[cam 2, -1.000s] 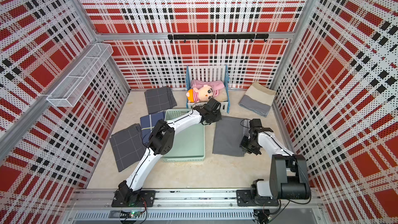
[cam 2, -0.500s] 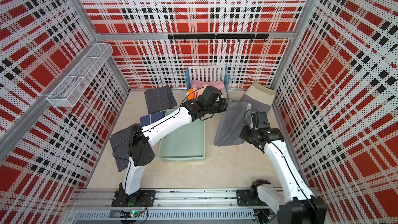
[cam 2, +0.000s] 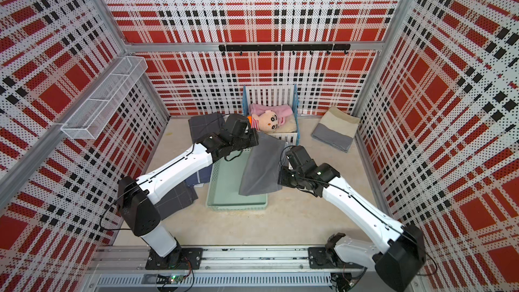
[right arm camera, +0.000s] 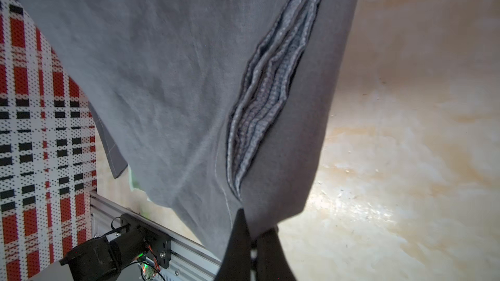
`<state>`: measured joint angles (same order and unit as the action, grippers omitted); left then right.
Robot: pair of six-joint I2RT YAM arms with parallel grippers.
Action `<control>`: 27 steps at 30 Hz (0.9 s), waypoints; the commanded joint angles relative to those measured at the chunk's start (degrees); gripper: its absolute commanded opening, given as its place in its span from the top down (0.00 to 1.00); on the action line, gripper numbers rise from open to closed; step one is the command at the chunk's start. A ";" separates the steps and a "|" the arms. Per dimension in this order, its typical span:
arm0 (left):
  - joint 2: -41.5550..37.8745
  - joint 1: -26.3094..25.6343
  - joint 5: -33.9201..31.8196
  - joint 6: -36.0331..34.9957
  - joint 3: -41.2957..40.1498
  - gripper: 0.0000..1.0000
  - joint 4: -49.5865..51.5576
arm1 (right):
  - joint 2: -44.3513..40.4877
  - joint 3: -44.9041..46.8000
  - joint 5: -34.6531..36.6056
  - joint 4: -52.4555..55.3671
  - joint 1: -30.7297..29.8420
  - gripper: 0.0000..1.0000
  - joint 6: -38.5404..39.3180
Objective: Put the folded pillowcase in the basket
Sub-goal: Place the pillowcase in the basket.
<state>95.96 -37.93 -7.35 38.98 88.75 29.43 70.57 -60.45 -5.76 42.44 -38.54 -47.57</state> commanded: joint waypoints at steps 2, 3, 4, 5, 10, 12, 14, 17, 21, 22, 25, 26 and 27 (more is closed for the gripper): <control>-4.48 3.19 -1.25 -2.77 -2.67 1.00 -0.79 | 4.82 -4.77 1.50 -5.99 -3.73 1.00 -1.56; -4.90 3.73 -1.49 -2.70 -3.34 1.00 -0.54 | 6.38 -5.70 0.85 -6.37 -4.18 1.00 -1.31; -5.39 4.49 -1.70 -2.43 -4.45 1.00 -0.51 | 7.98 -6.52 0.26 -6.89 -4.68 1.00 -0.96; -5.93 5.29 -1.96 -2.20 -5.89 1.00 -0.51 | 9.56 -7.33 -0.16 -7.48 -5.14 1.00 -0.62; -5.99 9.18 -2.17 -1.95 -10.55 1.00 -0.60 | 17.75 -10.82 -2.18 -9.23 -7.09 1.00 1.79; -5.30 10.20 -2.46 -2.23 -11.26 1.00 -0.51 | 21.01 -12.10 -2.54 -9.08 -7.63 1.00 2.75; -4.58 10.99 -2.68 -2.48 -11.90 1.00 -0.52 | 23.45 -12.66 -3.08 -9.26 -8.18 1.00 3.38; -2.85 11.56 -2.48 -2.83 -12.58 1.00 -0.51 | 25.80 -12.38 -2.81 -9.23 -9.06 1.00 3.49; -0.17 11.54 -2.23 -3.18 -13.55 1.00 -0.46 | 26.51 -10.35 -1.74 -9.81 -9.34 1.00 3.14; 0.37 11.50 -2.40 -3.06 -13.98 1.00 -0.47 | 26.66 -9.92 -1.71 -9.80 -9.32 1.00 3.18; 1.78 11.63 -2.82 -2.26 -14.85 1.00 -0.38 | 27.19 -9.49 -1.96 -9.01 -9.35 1.00 3.15; 2.09 11.57 -2.80 -2.04 -15.15 1.00 -0.38 | 27.17 -9.24 -1.97 -8.88 -9.35 1.00 3.00; 2.42 11.59 -2.85 -1.90 -15.48 1.00 -0.36 | 26.94 -8.79 -1.76 -8.89 -9.32 1.00 2.81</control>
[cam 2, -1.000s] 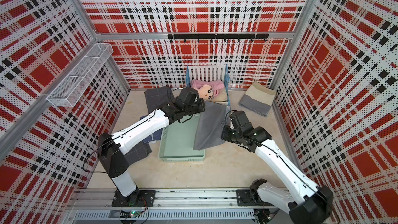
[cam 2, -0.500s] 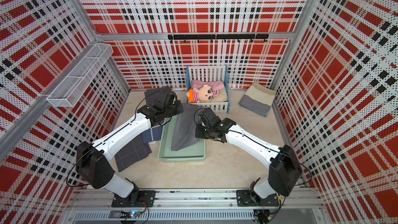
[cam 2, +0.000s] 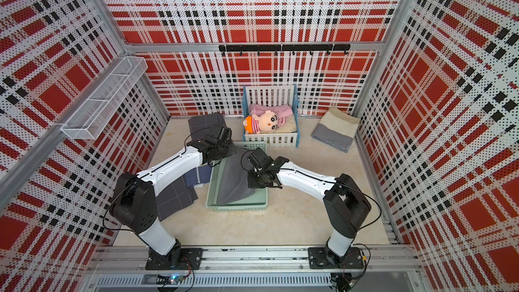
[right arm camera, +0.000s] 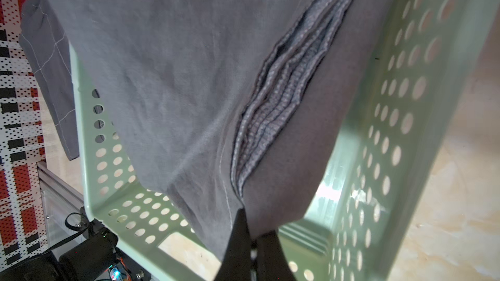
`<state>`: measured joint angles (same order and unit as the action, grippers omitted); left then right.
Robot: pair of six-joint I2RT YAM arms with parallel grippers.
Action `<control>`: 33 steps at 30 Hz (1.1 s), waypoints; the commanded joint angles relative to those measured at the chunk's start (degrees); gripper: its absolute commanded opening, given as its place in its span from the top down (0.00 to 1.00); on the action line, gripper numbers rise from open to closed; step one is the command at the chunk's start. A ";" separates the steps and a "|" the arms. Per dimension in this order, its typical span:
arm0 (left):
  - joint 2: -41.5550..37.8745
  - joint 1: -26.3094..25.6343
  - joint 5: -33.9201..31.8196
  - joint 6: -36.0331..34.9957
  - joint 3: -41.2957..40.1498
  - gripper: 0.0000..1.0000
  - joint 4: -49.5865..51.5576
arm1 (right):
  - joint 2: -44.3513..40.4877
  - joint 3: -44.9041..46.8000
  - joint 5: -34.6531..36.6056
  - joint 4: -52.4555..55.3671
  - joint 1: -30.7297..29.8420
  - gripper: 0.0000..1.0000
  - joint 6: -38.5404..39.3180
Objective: Put the folded pillowcase in the basket
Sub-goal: Place the pillowcase in the basket.
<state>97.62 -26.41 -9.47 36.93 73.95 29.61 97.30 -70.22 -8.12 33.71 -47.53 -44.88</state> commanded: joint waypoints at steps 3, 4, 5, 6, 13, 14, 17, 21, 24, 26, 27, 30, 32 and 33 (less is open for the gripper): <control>1.73 0.27 -1.38 0.17 -1.67 1.00 -0.53 | -0.17 2.68 0.79 -0.54 -0.29 1.00 -0.24; 2.09 0.32 -1.59 0.16 -1.71 1.00 -0.52 | -0.10 3.01 0.62 -0.84 -0.33 1.00 -0.32; 2.66 0.33 -2.06 -0.11 -1.51 1.00 -0.57 | 0.14 3.24 0.48 -1.07 -0.26 1.00 -0.35; 3.04 0.40 -2.71 -0.35 -1.30 1.00 -0.53 | 0.47 3.38 0.39 -0.90 -0.33 1.00 -0.22; 3.38 1.08 -4.59 -0.80 -0.74 1.00 -0.46 | 0.45 3.42 0.88 -0.04 -0.32 1.00 -0.21; 3.41 1.06 -4.96 -0.80 -0.78 1.00 -0.35 | 0.33 3.40 0.92 0.05 -0.30 1.00 -0.20; 3.61 1.19 -5.95 -0.57 -1.18 1.00 -0.36 | -0.13 2.95 1.43 1.02 -0.36 0.87 0.14; 3.60 1.09 -6.55 -1.28 -0.83 0.93 -0.01 | -1.41 1.72 2.09 3.73 -0.33 0.58 0.71; 2.78 1.08 -7.56 -2.05 -0.07 0.76 0.31 | -3.18 -0.44 3.37 7.32 -0.37 0.50 1.12; 1.86 1.06 -7.96 -2.54 1.04 0.66 0.92 | -4.89 -2.56 4.86 10.90 -0.37 0.48 1.46; 1.47 1.06 -8.40 -2.51 1.57 0.62 1.39 | -5.53 -3.28 5.50 12.01 -0.37 0.48 1.57; -0.16 1.07 -10.14 -2.39 3.04 0.50 2.95 | -7.74 -5.93 7.88 16.38 -0.37 0.46 2.43; -1.13 0.87 -10.29 -2.04 3.95 0.48 4.53 | -8.88 -7.24 10.45 19.05 -0.30 0.46 3.24; -1.51 0.72 -10.26 -1.87 4.18 0.48 5.42 | -9.34 -7.26 11.95 19.69 -0.24 0.45 3.64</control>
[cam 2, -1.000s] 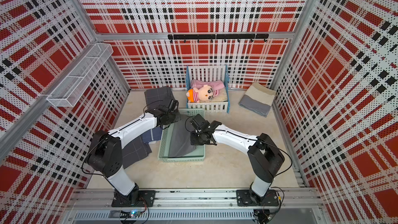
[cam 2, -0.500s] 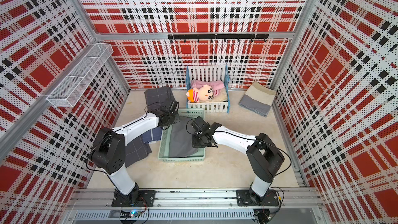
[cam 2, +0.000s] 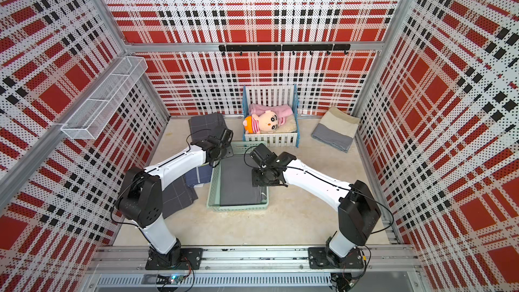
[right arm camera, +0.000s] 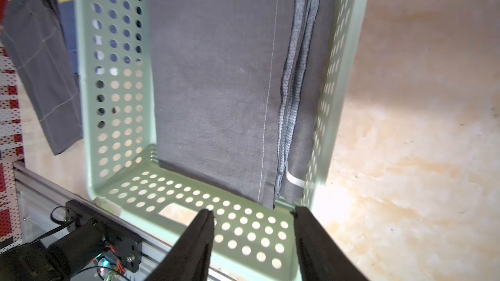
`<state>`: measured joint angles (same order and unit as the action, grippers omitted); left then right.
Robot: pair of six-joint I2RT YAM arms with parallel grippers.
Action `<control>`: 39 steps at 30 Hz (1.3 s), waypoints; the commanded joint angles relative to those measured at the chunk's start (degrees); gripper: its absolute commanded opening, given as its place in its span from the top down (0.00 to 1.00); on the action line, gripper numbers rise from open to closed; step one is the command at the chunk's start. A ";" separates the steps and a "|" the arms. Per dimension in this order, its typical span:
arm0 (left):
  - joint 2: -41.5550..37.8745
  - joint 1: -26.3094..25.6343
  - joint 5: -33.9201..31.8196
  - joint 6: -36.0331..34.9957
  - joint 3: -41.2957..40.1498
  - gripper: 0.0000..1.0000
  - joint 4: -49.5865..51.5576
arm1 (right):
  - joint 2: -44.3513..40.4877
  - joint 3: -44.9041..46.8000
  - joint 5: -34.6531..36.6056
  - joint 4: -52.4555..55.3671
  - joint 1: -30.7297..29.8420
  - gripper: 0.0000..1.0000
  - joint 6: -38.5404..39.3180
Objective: Put the folded pillowcase in the basket
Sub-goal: Place the pillowcase in the basket, then move the basket to the center of the board.
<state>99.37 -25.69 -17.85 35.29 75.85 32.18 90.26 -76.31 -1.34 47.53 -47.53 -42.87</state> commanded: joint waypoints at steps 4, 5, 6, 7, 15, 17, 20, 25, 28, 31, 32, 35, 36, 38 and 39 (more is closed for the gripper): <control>-5.50 -1.48 -3.42 0.47 0.49 0.48 5.72 | -4.79 1.66 7.81 6.67 3.18 0.46 3.26; -6.13 -1.56 -4.10 0.83 -0.74 0.48 6.07 | -5.68 3.26 7.57 6.08 4.42 0.46 3.49; -6.65 -1.60 -4.79 1.27 -1.92 0.48 6.45 | -6.68 4.50 7.14 5.39 5.86 0.46 3.74; -7.21 -1.36 -5.29 1.81 -3.20 0.48 6.81 | -7.68 5.79 6.61 4.60 7.31 0.46 4.08; -6.62 -0.31 -5.63 2.42 -9.23 0.49 7.19 | -11.23 9.39 8.50 3.91 19.09 0.44 7.91; -5.75 -0.48 -6.23 2.60 -9.81 0.50 7.10 | -12.36 10.31 6.29 1.82 24.65 0.44 8.91; -4.32 -0.02 -6.14 2.94 -10.78 0.52 7.45 | -11.65 8.51 4.78 2.11 28.36 0.44 10.22; -1.68 -0.38 -3.57 2.42 -11.49 0.64 6.85 | -10.38 7.05 4.86 2.07 29.22 0.44 10.71; -0.84 -1.31 -3.35 2.15 -11.06 0.85 6.84 | -9.95 7.68 4.96 1.52 30.40 0.44 10.62; -1.17 -3.26 -3.89 1.97 -10.08 1.00 7.14 | -9.00 7.73 4.41 0.99 32.46 0.46 10.10; -1.32 -3.96 -3.83 1.94 -9.71 1.00 7.27 | -8.59 7.39 4.05 0.99 32.95 0.46 10.09; -1.13 -6.96 -3.41 1.87 -8.83 1.00 8.04 | -7.35 6.30 4.02 0.86 34.17 0.46 9.88; -1.00 -7.99 -3.13 1.80 -8.85 1.00 8.47 | -6.91 6.01 3.98 0.61 34.63 0.46 9.69; -0.85 -10.02 -2.81 1.90 -9.04 1.00 9.29 | -6.05 5.38 3.85 -0.03 35.75 0.46 9.39; -0.93 -11.17 -2.68 2.44 -9.40 1.00 9.46 | -5.53 4.93 3.46 -0.36 36.52 0.46 8.93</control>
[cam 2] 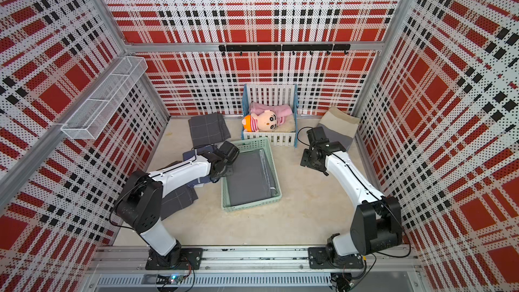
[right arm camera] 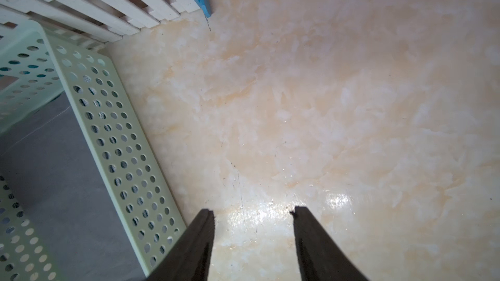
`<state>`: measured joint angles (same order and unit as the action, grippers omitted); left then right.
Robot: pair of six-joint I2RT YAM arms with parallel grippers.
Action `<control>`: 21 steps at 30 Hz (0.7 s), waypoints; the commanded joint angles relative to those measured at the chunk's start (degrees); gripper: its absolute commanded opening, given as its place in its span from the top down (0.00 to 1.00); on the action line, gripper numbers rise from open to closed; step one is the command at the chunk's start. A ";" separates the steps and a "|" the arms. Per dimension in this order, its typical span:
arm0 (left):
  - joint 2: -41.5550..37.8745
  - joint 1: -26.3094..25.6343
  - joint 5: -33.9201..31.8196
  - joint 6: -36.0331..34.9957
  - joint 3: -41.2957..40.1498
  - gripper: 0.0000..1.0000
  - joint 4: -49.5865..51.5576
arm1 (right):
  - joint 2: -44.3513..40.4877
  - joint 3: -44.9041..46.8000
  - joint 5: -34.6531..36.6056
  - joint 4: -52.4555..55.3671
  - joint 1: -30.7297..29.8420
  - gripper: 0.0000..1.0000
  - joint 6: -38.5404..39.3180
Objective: Put the folded pillowcase in the basket
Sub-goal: Move the basket to the center of the board.
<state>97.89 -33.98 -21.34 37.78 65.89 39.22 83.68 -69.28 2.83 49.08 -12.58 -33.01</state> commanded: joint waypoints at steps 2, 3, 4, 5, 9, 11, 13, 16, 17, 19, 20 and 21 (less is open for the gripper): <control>0.48 -4.75 1.39 0.56 0.12 1.00 2.52 | 2.31 -3.17 -1.33 -2.57 2.82 0.47 -1.44; 0.46 -5.41 1.52 1.11 0.20 1.00 2.80 | 3.01 -4.10 -0.98 -2.81 3.44 0.46 -1.46; 0.39 -6.11 1.82 1.45 0.12 1.00 2.75 | 3.83 -4.85 -0.23 -2.93 4.07 0.46 -1.22; 0.49 -6.65 1.86 1.63 0.21 1.00 2.78 | 4.60 -5.49 0.25 -3.05 4.94 0.46 -1.13; 1.07 -7.29 1.13 1.95 0.56 1.00 2.97 | 7.87 -8.09 0.51 -5.13 10.05 0.47 -1.57; 1.56 -6.86 0.79 1.75 0.80 1.00 3.04 | 10.11 -9.93 0.38 -6.08 11.94 0.46 -1.75; 1.95 -6.24 1.11 0.63 1.62 0.93 3.51 | 13.04 -12.79 0.47 -5.76 13.19 0.47 -1.56; 1.27 -5.49 1.87 -0.54 3.43 0.70 4.81 | 17.12 -16.23 0.95 -6.31 14.96 0.48 -1.60; 0.61 -5.42 2.17 -0.92 4.23 0.64 5.14 | 18.25 -16.78 0.59 -7.59 15.59 0.50 -1.47; -0.38 -5.19 2.11 -2.00 6.56 0.58 5.88 | 20.59 -17.33 -3.15 -11.19 16.79 0.63 -0.66; -0.66 -5.01 1.31 -2.88 8.46 0.55 6.70 | 22.43 -18.85 -5.16 -11.80 17.41 0.78 -0.57; -0.60 -4.75 0.37 -3.76 10.79 0.54 7.66 | 24.19 -20.38 -5.40 -12.54 17.52 0.92 -0.48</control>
<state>98.96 -39.22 -19.46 36.82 71.48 44.64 104.38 -86.74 0.78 40.80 3.97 -33.85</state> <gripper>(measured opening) 0.453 0.184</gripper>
